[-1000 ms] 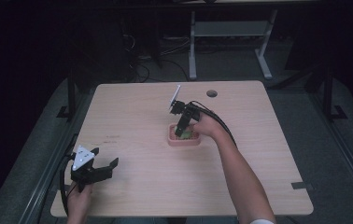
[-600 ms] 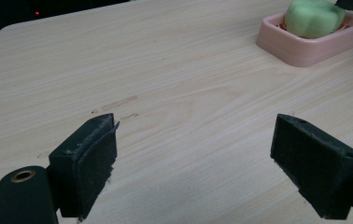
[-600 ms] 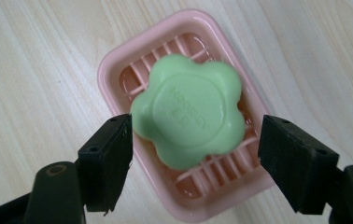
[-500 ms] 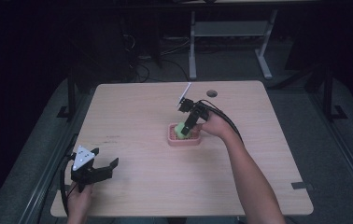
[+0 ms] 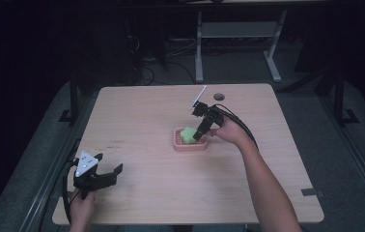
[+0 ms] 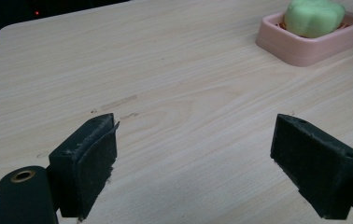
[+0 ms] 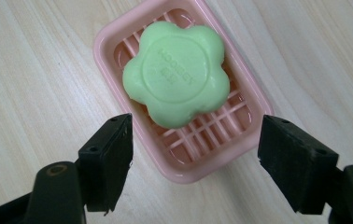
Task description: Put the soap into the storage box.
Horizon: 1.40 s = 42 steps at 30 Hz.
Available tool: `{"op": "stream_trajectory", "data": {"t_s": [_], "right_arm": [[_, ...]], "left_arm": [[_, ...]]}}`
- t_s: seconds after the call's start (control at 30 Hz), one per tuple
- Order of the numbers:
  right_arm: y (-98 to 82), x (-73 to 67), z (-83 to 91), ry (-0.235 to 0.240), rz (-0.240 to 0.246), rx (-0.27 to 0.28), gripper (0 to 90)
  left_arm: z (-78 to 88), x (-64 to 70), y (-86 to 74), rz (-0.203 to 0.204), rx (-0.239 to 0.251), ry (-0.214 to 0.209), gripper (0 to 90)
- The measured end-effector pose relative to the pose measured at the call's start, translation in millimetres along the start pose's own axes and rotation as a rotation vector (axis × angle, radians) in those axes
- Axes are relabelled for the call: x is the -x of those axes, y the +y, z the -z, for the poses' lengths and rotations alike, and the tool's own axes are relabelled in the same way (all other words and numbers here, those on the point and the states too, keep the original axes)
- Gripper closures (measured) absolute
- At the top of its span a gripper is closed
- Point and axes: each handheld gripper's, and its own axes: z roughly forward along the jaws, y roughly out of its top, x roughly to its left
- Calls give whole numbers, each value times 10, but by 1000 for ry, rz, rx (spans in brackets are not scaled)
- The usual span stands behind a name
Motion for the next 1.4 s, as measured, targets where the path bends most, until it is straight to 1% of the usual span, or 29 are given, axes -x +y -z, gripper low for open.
{"op": "stream_trajectory", "data": {"t_s": [0.13,0.27,0.3,0.37,0.6,0.7,0.93,1.0,1.17,1.23,1.4], "right_arm": [[-50,9,30,1,-8,8,263],[-99,17,57,0,-18,18,266],[-110,23,62,7,-19,19,269],[-130,29,73,0,-17,19,271],[-211,50,135,3,-33,35,279],[-254,58,142,4,-33,45,279],[-353,68,130,16,-49,45,281],[-369,59,137,10,-44,35,281],[-397,42,182,5,-42,41,280],[-417,30,193,6,-40,51,281],[-485,32,185,12,-46,54,281]], "left_arm": [[-1,1,-1,3,2,0,143],[3,3,-1,-4,1,0,143],[3,4,-1,-4,1,0,143],[2,6,-2,-1,3,-1,143],[2,9,-3,0,6,-1,143],[3,8,-3,-1,5,-1,143],[7,13,-4,0,7,0,143],[4,12,-5,-1,7,0,143],[5,12,-5,-6,6,-1,143],[6,12,-4,-8,6,-1,143],[3,14,-6,-9,11,-1,143]]}}
